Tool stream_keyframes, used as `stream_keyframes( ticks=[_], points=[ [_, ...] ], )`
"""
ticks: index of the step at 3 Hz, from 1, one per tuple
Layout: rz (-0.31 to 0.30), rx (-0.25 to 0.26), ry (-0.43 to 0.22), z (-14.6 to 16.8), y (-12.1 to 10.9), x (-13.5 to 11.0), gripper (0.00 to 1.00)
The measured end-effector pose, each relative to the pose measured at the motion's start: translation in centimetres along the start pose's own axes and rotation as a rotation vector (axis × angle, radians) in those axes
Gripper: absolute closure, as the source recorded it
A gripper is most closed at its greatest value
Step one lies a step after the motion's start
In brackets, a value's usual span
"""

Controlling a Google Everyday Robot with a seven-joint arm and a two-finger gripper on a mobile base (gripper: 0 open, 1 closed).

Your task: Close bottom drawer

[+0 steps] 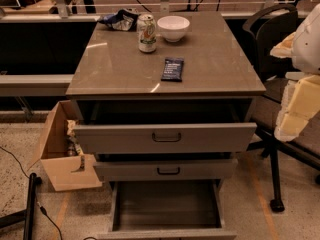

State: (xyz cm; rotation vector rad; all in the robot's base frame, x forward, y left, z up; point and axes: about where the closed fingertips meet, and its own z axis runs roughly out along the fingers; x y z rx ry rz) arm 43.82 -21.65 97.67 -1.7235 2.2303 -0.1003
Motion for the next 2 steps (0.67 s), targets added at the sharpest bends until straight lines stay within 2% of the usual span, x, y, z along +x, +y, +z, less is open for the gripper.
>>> stream_keyframes(
  ticks=[1, 2],
  points=[
    [0.0, 0.0, 0.0, 0.0, 0.0, 0.0, 0.0],
    [-0.001, 0.01, -0.003, -0.23, -0.06, -0.12, 0.17]
  ],
)
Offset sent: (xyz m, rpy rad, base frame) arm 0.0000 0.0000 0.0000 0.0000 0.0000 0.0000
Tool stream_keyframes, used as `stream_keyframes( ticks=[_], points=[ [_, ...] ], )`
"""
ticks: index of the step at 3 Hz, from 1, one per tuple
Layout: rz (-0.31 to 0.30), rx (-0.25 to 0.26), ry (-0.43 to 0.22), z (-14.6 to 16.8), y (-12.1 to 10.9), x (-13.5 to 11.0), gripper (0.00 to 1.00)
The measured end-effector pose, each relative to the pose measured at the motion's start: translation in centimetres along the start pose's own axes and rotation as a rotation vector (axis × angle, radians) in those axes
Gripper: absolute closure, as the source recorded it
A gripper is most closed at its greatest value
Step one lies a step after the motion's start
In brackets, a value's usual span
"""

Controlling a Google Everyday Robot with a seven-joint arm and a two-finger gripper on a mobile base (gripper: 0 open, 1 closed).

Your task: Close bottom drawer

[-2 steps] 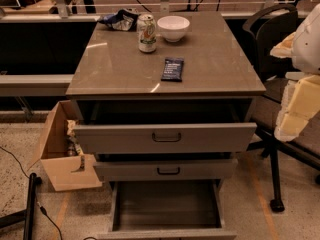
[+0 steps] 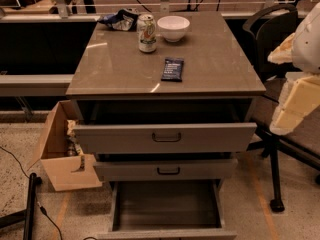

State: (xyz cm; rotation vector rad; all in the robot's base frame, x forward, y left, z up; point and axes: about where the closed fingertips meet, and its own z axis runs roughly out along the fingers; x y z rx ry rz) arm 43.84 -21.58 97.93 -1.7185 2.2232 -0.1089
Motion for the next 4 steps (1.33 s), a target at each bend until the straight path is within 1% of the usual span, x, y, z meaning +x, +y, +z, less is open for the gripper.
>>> stream_keyframes(
  ticks=[1, 2, 3, 4],
  points=[
    [-0.013, -0.002, -0.019, 1.9, 0.2, 0.4, 0.39],
    [-0.045, -0.076, -0.103, 10.3, 2.5, 1.8, 0.63],
    [-0.085, -0.16, -0.177, 19.9, 6.3, 2.5, 0.86],
    [-0.085, -0.151, -0.191, 23.2, 7.1, 2.6, 1.0]
  ],
)
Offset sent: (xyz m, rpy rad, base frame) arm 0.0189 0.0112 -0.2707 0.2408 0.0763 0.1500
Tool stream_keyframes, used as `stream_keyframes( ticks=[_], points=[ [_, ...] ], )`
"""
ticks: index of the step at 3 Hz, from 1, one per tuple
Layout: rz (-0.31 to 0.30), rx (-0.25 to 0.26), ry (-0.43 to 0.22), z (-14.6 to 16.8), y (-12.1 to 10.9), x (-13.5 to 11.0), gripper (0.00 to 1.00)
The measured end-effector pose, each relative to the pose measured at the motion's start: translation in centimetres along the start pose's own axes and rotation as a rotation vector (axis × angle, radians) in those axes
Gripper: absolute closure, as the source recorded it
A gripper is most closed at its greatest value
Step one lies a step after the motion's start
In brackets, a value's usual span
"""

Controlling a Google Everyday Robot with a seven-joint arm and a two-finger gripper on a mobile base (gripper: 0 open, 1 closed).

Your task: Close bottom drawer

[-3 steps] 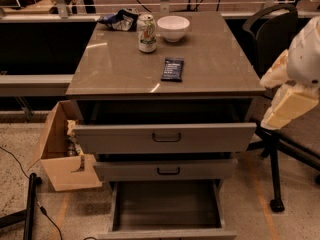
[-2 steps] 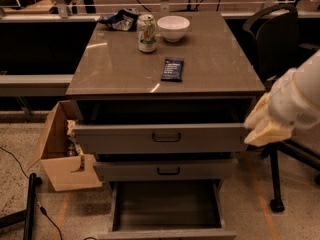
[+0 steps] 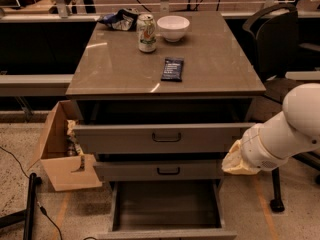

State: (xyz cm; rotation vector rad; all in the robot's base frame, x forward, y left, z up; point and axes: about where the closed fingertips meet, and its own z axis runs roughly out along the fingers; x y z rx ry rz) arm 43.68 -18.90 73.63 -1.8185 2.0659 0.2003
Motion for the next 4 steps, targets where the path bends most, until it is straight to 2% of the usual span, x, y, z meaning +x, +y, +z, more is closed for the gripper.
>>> stream_keyframes(
  ticks=[1, 2, 3, 4],
  points=[
    [0.0, 0.008, 0.001, -0.3, -0.2, -0.1, 1.0],
    [0.071, 0.002, 0.007, 3.5, 0.2, 0.8, 1.0],
    [0.174, -0.093, -0.031, 13.8, 4.9, 2.9, 1.0],
    [0.2, -0.14, -0.076, 22.9, 8.0, 3.9, 1.0]
  ],
)
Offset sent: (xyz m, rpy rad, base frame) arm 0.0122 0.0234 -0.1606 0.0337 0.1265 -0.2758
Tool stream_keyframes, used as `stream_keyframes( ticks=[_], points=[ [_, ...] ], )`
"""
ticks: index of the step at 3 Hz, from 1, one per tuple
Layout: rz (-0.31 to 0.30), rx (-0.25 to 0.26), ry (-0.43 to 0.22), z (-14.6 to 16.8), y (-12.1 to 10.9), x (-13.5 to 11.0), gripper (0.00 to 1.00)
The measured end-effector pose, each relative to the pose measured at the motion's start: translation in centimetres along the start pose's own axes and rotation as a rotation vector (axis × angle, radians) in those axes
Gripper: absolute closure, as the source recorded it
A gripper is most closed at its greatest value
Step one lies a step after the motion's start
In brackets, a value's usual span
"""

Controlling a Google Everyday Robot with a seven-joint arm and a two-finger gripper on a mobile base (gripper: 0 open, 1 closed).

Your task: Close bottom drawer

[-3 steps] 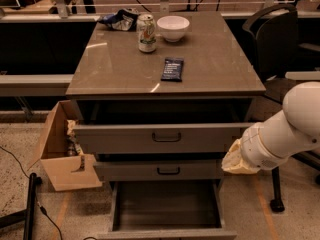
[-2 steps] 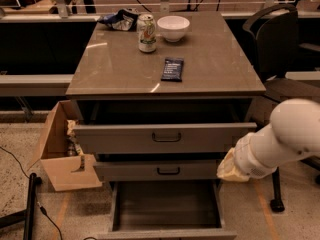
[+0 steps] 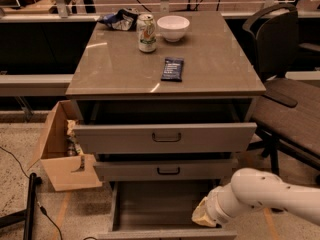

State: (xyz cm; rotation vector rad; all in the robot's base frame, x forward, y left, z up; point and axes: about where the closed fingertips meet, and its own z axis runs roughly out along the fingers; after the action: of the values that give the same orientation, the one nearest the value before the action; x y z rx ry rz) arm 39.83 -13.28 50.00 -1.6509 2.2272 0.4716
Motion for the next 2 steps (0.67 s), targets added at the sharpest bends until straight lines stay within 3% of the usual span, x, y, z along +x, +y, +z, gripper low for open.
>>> stream_keyframes(
  ticks=[1, 2],
  points=[
    [0.021, 0.035, -0.047, 2.86, -1.05, 0.14, 1.0],
    [0.018, 0.041, -0.046, 2.53, -1.19, 0.0, 1.0]
  ],
)
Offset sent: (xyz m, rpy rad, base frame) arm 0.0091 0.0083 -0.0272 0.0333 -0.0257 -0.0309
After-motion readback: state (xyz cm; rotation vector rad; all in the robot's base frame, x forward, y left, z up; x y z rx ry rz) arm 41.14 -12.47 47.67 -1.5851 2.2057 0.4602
